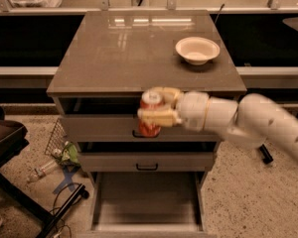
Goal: Pick coke can from bottom drawer and place on counter
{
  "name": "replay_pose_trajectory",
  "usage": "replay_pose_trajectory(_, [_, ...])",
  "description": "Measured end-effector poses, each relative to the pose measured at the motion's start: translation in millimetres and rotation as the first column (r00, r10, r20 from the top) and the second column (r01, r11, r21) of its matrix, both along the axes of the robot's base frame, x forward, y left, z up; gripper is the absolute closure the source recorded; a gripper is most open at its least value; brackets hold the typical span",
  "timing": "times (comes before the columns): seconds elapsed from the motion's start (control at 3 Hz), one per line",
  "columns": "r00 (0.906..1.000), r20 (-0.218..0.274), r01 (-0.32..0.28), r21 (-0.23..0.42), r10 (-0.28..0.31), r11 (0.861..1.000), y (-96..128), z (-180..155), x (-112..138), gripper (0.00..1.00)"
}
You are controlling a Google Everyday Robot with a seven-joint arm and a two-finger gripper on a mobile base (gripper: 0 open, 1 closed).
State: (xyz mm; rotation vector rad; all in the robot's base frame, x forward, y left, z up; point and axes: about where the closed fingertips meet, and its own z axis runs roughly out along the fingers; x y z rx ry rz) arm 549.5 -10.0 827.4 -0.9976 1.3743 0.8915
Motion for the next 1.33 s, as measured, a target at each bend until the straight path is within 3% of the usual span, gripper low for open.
replay_pose_trajectory(0.67, [0.9941,0.079,0.079,-0.062,-0.074,0.995,11.6,130.5,57.2,1.0])
replay_pose_trajectory(1.0, [0.9828,0.151,0.117,-0.066,-0.106,0.991,40.5,174.7,103.9,1.0])
replay_pose_trajectory(1.33, [0.9675,0.198,0.169,-0.038,-0.158,0.985,77.3,191.6,164.5,1.0])
